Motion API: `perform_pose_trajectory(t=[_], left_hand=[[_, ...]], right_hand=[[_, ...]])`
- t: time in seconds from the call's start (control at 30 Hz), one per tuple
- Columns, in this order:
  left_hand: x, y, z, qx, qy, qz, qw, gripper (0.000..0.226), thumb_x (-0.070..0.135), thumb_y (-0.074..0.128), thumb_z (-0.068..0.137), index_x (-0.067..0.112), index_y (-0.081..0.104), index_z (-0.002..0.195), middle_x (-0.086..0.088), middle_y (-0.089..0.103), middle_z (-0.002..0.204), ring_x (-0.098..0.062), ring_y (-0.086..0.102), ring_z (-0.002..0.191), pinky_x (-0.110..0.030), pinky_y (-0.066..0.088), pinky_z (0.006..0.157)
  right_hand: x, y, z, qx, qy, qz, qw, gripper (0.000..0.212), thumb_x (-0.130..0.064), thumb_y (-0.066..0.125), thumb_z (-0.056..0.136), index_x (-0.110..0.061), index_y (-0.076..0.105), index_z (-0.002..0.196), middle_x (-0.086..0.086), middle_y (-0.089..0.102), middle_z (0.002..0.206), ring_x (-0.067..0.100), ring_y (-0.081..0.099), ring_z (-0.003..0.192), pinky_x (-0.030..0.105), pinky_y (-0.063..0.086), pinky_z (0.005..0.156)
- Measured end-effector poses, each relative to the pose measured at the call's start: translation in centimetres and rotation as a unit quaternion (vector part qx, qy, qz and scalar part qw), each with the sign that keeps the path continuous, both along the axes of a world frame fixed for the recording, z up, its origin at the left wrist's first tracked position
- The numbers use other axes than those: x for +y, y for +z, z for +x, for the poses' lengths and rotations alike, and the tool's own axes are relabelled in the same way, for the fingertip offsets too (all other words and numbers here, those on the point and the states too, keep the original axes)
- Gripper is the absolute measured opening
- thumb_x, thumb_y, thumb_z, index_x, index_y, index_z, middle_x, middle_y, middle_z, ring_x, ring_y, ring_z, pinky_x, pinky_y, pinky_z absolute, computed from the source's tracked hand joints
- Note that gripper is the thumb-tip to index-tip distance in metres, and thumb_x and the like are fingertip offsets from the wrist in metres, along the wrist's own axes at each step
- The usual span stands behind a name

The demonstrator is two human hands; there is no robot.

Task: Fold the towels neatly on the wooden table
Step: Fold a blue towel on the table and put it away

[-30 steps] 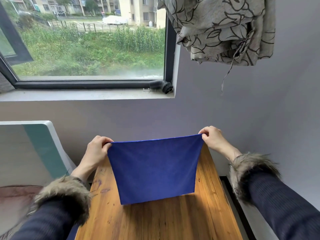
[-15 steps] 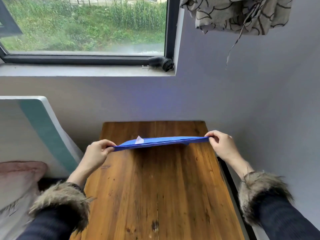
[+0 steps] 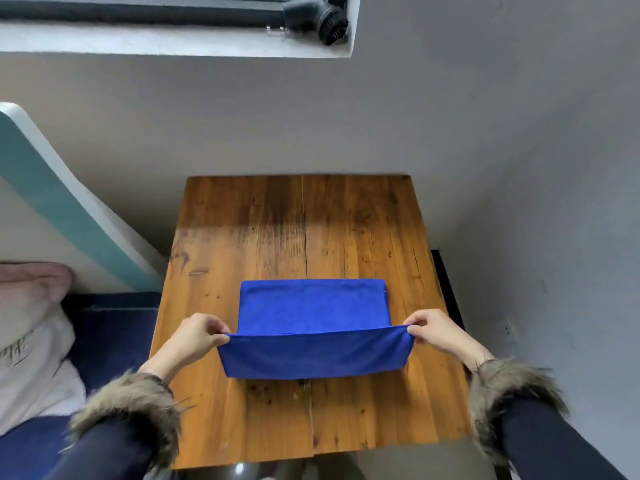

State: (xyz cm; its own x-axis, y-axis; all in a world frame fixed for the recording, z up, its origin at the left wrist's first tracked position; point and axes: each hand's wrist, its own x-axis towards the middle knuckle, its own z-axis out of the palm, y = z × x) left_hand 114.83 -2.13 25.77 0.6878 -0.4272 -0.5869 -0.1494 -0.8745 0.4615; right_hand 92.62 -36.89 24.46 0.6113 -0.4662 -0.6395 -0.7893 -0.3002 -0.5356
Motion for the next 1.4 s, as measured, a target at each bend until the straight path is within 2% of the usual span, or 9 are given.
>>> perform_pose_trajectory(t=[0.33,0.4,0.5,0.63,0.83,1.0,1.1,1.23,1.4], left_hand=[[-5.3,-4.5,6.3,-0.077,0.07,-0.048,0.993,0.002,0.015,0.067,0.084,0.015,0.067,0.082,-0.004,0.066,0.083,-0.02,0.059,0.084,-0.03,0.043,0.075],[-6.0,-6.3,7.0,-0.081,0.079,-0.044,0.993,0.002,0.015,0.066,0.084,0.015,0.066,0.082,-0.006,0.067,0.085,-0.021,0.06,0.087,-0.03,0.044,0.077],[-6.9,-8.8,7.7,-0.095,0.092,-0.038,0.99,0.006,0.014,0.066,0.084,0.01,0.069,0.087,-0.01,0.069,0.092,-0.026,0.06,0.093,-0.028,0.039,0.078],[-7.8,-10.7,8.3,-0.107,0.117,-0.04,0.986,0.011,0.013,0.064,0.085,0.007,0.07,0.091,-0.013,0.07,0.096,-0.028,0.06,0.096,-0.027,0.035,0.078],[-8.6,-12.3,9.4,-0.098,0.143,-0.039,0.984,0.012,0.013,0.062,0.086,0.007,0.068,0.095,-0.012,0.067,0.094,-0.022,0.053,0.085,-0.026,0.037,0.076],[-8.2,-14.0,9.0,-0.098,0.162,-0.031,0.981,0.018,0.02,0.061,0.088,0.008,0.059,0.101,-0.004,0.057,0.081,-0.023,0.051,0.085,-0.026,0.032,0.074],[-7.5,-14.2,7.4,-0.133,0.154,-0.047,0.978,0.032,0.019,0.059,0.088,0.006,0.05,0.116,-0.012,0.055,0.096,-0.03,0.052,0.094,-0.031,0.037,0.079],[-6.1,-13.9,1.7,-0.272,0.077,-0.016,0.959,0.045,0.014,0.052,0.09,0.004,0.041,0.132,-0.023,0.047,0.123,-0.04,0.044,0.111,-0.051,0.038,0.089],[-5.8,-15.5,-4.6,-0.268,-0.134,0.016,0.954,0.054,0.036,0.035,0.089,0.02,0.033,0.141,-0.017,0.028,0.15,-0.036,0.02,0.139,-0.057,0.017,0.108]], right_hand=[[-3.2,-4.5,7.0,-0.094,-0.183,0.036,0.978,0.01,0.006,0.048,0.091,0.0,0.056,0.093,0.007,0.055,0.076,0.011,0.052,0.065,0.007,0.047,0.048],[-3.7,-6.2,8.1,-0.092,-0.183,0.021,0.979,0.01,0.005,0.049,0.09,-0.001,0.056,0.092,0.009,0.056,0.077,0.012,0.052,0.065,0.01,0.048,0.051],[-4.3,-8.9,9.0,-0.067,-0.156,-0.013,0.985,0.01,0.002,0.053,0.088,-0.006,0.059,0.088,0.013,0.06,0.085,0.021,0.055,0.074,0.031,0.05,0.072],[-4.8,-10.6,9.8,-0.063,-0.13,-0.064,0.987,0.013,-0.004,0.055,0.089,-0.001,0.064,0.097,0.008,0.06,0.087,0.018,0.054,0.082,0.015,0.04,0.063],[-4.7,-11.9,11.0,-0.033,-0.107,-0.113,0.987,0.016,-0.01,0.05,0.092,-0.006,0.063,0.1,0.009,0.061,0.088,0.024,0.055,0.088,0.029,0.039,0.077],[-3.7,-12.1,10.8,-0.021,-0.144,-0.118,0.982,0.02,-0.022,0.05,0.095,-0.007,0.057,0.106,0.007,0.061,0.092,0.018,0.052,0.082,0.024,0.034,0.069],[-2.3,-11.9,9.5,-0.025,-0.158,-0.149,0.976,0.029,-0.029,0.05,0.094,-0.01,0.05,0.116,0.004,0.06,0.096,0.023,0.055,0.094,0.031,0.04,0.076],[1.9,-11.7,5.8,-0.058,-0.06,-0.301,0.95,0.044,-0.031,0.044,0.093,-0.009,0.044,0.131,0.011,0.048,0.131,0.029,0.042,0.123,0.044,0.034,0.1],[6.7,-13.9,3.3,-0.097,0.157,-0.321,0.929,0.055,-0.034,0.034,0.092,-0.015,0.031,0.143,0.009,0.026,0.153,0.023,0.013,0.143,0.042,0.007,0.117]])
